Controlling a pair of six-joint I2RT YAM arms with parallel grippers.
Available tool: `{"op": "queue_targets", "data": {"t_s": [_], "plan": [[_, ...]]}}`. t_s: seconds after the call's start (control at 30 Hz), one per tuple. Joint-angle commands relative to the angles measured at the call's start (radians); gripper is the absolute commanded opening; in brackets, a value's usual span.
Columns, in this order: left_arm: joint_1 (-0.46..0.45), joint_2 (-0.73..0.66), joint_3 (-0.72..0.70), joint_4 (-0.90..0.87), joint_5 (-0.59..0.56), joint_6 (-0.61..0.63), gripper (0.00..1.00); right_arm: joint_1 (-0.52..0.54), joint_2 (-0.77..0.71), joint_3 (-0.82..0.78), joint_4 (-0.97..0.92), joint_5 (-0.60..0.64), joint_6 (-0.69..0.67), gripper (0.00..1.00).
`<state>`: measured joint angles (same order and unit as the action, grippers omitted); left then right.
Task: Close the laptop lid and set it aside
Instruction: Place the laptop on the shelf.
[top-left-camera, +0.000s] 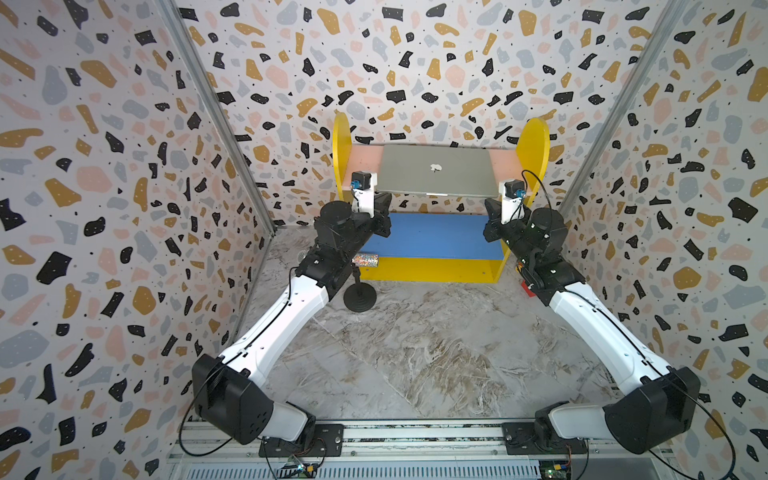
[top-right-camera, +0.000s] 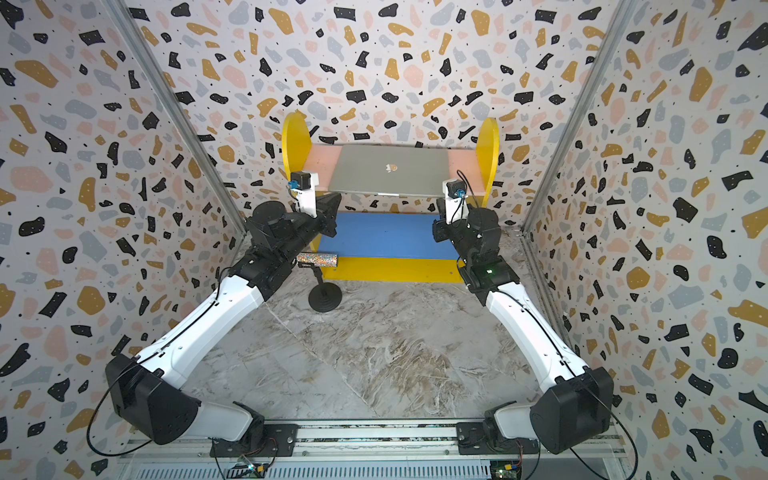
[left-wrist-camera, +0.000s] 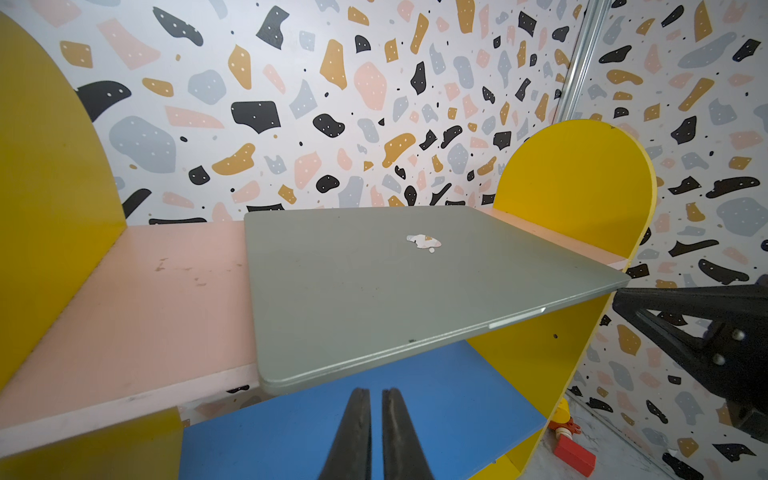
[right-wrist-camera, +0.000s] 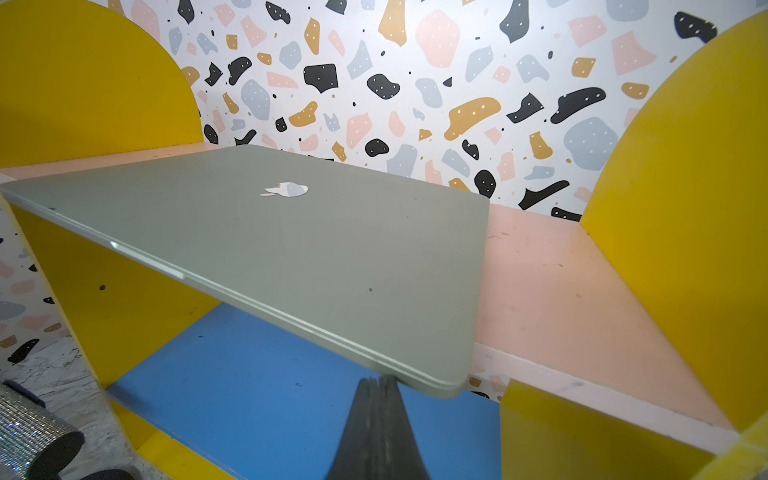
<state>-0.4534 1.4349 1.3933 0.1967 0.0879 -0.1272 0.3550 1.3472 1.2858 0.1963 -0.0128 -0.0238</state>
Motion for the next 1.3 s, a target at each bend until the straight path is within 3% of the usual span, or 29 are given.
{"op": "queue_targets", "data": {"t_s": [0.0, 0.27, 1.27], "plan": [[0.007, 0.007, -0.007, 0.057, 0.003, -0.008, 0.11, -0.007, -0.045, 0.009, 0.051, -0.004, 0.005, 0.00], [0.009, 0.008, -0.010, 0.069, 0.003, -0.008, 0.11, -0.007, -0.076, -0.019, 0.071, -0.005, 0.007, 0.00], [0.021, 0.011, -0.019, 0.076, 0.009, -0.001, 0.12, -0.008, 0.050, 0.094, 0.065, -0.007, -0.007, 0.00]]}}
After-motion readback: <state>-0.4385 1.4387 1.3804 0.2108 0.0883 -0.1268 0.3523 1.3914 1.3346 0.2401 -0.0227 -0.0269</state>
